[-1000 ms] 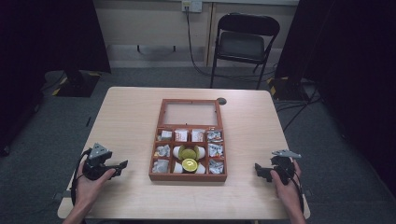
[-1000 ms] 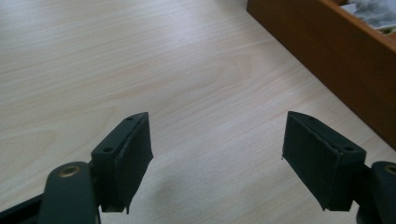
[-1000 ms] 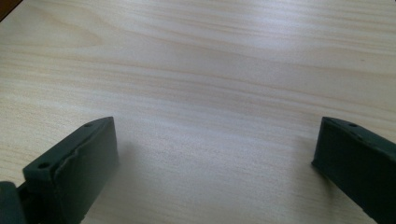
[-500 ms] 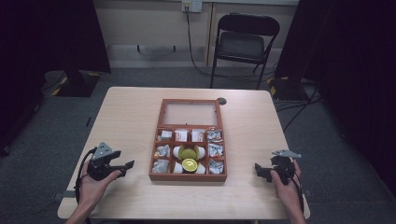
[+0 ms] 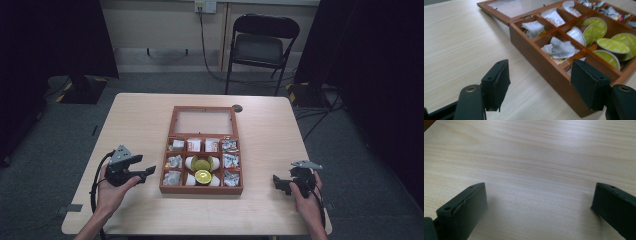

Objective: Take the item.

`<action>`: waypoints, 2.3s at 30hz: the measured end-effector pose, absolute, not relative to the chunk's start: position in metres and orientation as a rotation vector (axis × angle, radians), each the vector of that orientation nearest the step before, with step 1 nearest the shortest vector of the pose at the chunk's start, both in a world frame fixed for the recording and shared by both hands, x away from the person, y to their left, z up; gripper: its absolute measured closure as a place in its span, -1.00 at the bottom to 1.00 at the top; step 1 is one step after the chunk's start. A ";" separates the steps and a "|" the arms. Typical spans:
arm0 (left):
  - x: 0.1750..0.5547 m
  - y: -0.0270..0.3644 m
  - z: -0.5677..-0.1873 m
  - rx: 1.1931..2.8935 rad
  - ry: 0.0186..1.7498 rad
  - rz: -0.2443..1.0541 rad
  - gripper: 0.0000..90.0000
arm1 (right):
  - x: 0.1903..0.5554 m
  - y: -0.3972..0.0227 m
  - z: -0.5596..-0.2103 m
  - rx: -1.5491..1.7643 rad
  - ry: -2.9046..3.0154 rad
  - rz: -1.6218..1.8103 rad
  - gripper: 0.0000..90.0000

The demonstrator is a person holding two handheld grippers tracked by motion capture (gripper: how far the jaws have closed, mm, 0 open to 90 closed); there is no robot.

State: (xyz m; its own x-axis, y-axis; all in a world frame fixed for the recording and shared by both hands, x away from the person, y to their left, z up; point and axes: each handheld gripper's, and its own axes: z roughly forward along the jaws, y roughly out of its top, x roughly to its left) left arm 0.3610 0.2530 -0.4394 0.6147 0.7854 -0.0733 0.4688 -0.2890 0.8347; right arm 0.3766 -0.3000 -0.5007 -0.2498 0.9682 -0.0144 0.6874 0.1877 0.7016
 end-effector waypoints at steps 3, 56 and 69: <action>0.364 0.251 -0.438 1.936 0.990 0.422 -0.30 | 0.377 -0.300 -0.501 1.547 2.009 0.810 -1.00; 0.402 0.137 -0.414 2.087 0.744 0.251 -0.30 | 0.376 -0.300 -0.501 1.548 2.007 0.809 -1.00; 0.404 0.114 -0.430 2.172 0.715 0.169 -0.35 | 0.376 -0.300 -0.501 1.549 2.007 0.810 -1.00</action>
